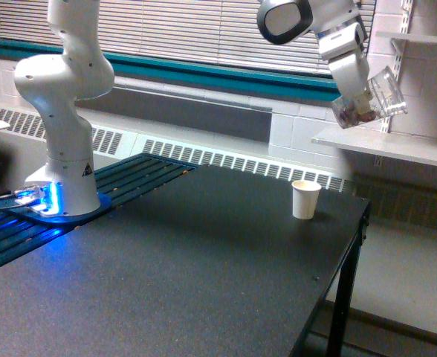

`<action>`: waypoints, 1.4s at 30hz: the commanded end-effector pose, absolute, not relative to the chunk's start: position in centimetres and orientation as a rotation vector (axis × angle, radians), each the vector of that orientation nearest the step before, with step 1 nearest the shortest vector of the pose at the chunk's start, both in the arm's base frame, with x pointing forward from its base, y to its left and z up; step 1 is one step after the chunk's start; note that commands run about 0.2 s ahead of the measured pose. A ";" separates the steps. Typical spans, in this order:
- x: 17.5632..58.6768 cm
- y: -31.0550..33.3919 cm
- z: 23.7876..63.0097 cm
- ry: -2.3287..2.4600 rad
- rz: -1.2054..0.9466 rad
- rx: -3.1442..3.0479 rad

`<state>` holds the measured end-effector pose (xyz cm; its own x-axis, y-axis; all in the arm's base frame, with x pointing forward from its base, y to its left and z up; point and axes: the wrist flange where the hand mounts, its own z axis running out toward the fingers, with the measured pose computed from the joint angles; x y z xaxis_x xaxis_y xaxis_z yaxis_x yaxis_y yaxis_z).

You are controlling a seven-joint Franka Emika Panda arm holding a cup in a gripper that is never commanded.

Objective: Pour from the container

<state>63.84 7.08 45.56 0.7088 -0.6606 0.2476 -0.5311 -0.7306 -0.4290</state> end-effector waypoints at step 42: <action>51.9 21.5 35.8 0.290 -0.408 -2.872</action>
